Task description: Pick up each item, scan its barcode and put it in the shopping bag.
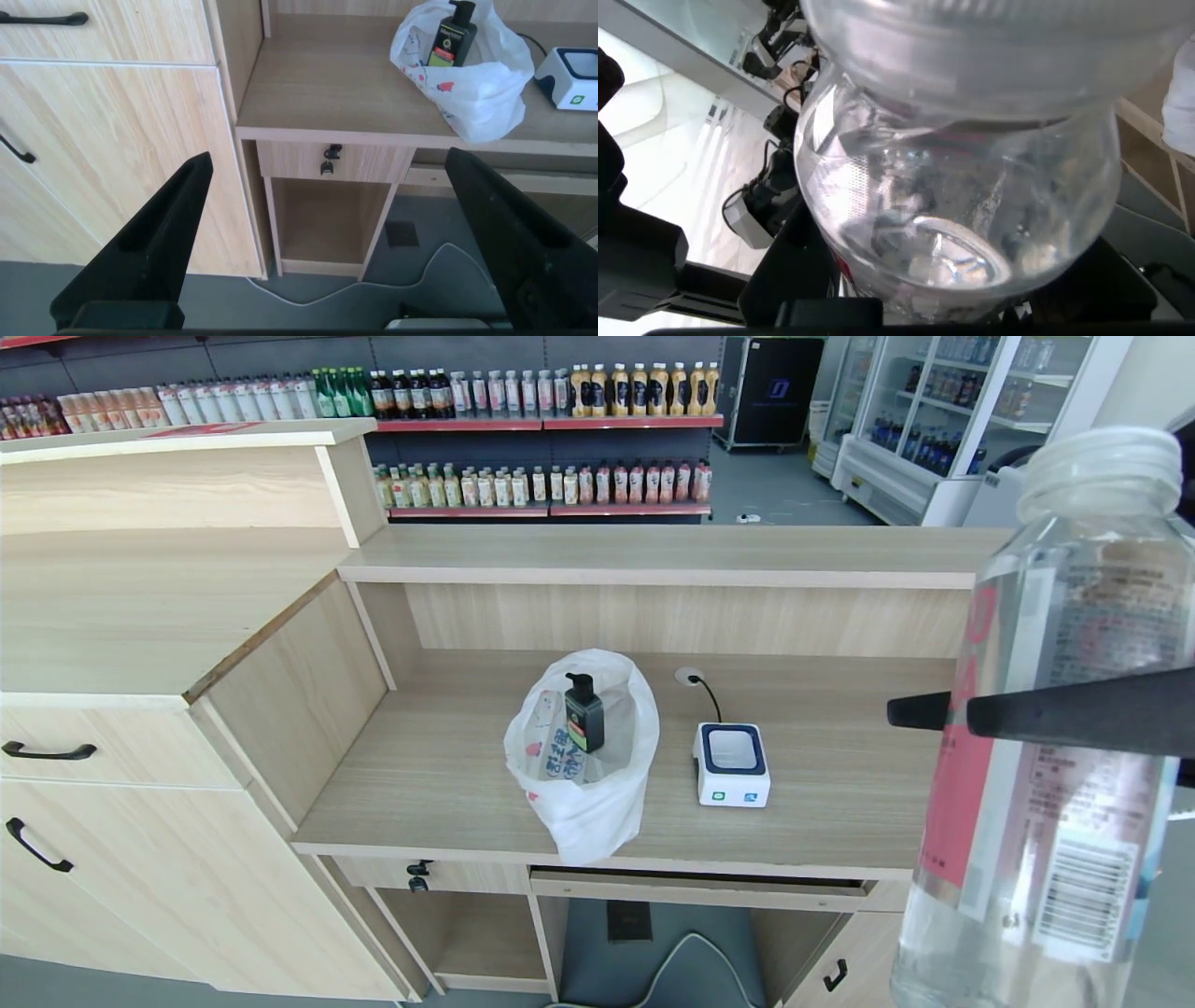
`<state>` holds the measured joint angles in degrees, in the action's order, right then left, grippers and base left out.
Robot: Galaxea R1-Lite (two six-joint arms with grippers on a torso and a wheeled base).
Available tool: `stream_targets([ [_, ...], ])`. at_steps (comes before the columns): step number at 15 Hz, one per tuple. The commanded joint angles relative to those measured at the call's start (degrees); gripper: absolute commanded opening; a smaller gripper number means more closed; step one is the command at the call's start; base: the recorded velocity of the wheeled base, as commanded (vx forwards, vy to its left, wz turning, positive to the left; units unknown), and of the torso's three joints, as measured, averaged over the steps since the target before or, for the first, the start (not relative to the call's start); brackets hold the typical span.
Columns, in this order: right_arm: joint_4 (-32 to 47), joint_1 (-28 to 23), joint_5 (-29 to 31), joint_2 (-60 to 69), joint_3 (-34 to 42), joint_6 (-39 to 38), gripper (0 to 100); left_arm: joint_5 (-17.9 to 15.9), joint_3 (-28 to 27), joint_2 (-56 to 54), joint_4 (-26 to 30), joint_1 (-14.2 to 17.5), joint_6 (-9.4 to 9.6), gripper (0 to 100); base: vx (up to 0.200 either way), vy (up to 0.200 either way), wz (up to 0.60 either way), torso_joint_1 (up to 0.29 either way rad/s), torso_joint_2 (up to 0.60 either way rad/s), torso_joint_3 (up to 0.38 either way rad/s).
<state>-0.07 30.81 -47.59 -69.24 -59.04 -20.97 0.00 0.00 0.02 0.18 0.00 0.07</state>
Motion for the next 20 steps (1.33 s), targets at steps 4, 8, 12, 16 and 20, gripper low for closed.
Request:
stream_targets([
  [4, -0.1, 0.7, 0.2, 0.4, 0.5, 0.0, 0, 0.0, 0.0, 0.0, 0.0, 0.0, 0.01, 100, 0.000, 0.000, 0.00, 0.000, 0.00, 0.000],
  [8, -0.1, 2.4, 1.1, 0.4, 0.2, 0.0, 0, 0.0, 0.0, 0.0, 0.0, 0.0, 0.01, 100, 0.000, 0.000, 0.00, 0.000, 0.00, 0.000],
  [12, -0.1, 2.7, 1.2, 0.9, 0.6, 0.0, 0, 0.0, 0.0, 0.0, 0.0, 0.0, 0.01, 100, 0.000, 0.000, 0.00, 0.000, 0.00, 0.000],
  [16, -0.1, 2.6, 1.2, 1.2, 0.5, 0.0, 0, 0.0, 0.0, 0.0, 0.0, 0.0, 0.01, 100, 0.000, 0.000, 0.00, 0.000, 0.00, 0.000],
  [20, -0.1, 2.6, 1.2, 1.1, 0.7, 1.3, 0, 0.0, 0.0, 0.0, 0.0, 0.0, 0.01, 100, 0.000, 0.000, 0.00, 0.000, 0.00, 0.000],
])
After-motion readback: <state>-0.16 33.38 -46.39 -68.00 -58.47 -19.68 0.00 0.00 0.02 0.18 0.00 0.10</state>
